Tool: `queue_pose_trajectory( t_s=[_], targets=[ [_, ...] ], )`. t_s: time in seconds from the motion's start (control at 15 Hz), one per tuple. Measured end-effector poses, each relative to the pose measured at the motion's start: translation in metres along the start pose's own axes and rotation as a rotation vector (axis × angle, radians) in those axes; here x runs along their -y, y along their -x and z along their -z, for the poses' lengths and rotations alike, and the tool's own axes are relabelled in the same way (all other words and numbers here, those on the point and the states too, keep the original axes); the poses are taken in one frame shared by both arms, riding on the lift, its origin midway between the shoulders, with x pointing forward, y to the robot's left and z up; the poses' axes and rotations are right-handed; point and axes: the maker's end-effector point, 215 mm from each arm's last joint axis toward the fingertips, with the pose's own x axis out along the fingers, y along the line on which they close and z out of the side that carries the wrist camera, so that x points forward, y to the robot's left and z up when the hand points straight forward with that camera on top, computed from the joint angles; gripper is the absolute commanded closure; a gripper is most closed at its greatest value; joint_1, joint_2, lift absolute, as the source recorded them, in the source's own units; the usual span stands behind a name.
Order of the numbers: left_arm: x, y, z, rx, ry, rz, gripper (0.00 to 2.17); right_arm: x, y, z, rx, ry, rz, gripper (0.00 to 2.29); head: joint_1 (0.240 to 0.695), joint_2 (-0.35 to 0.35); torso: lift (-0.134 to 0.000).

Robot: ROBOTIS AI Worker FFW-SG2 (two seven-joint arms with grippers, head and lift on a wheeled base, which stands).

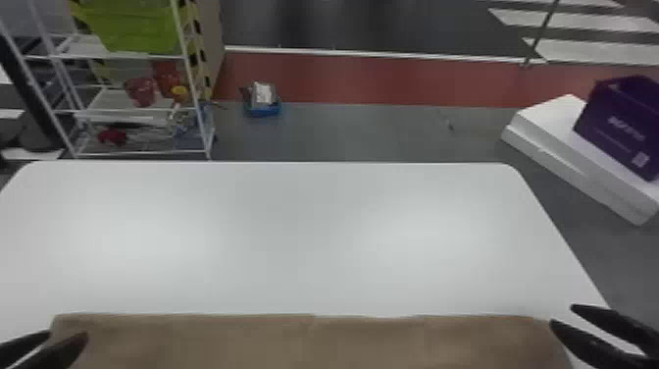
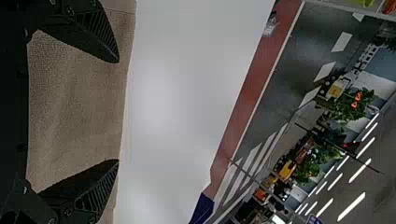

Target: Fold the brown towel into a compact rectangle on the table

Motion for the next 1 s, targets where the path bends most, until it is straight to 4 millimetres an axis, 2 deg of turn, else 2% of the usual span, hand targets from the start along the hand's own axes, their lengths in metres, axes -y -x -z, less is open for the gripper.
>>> queue_pose_trajectory(
  t_s=[0.13, 0.47, 0.73, 1.0],
  targets=[
    [-0.010, 0.001, 0.000, -0.003, -0.022, -0.038, 0.14, 0.001, 0.000, 0.000, 0.003, 0.005, 0.001, 0.19, 0.695, -0.071, -0.124],
    [-0.055, 0.010, 0.001, -0.020, -0.124, -0.189, 0.14, 0.005, 0.015, -0.007, 0.038, 0.001, 0.001, 0.19, 0.695, -0.015, -0.124],
    [-0.083, 0.013, 0.022, -0.091, -0.110, -0.281, 0.14, 0.008, 0.024, -0.010, 0.068, -0.012, 0.000, 0.19, 0.695, 0.011, -0.124],
    [-0.094, 0.008, 0.045, -0.142, -0.065, -0.300, 0.14, 0.011, 0.027, -0.011, 0.081, -0.007, 0.001, 0.19, 0.695, 0.009, -0.124]
  ],
)
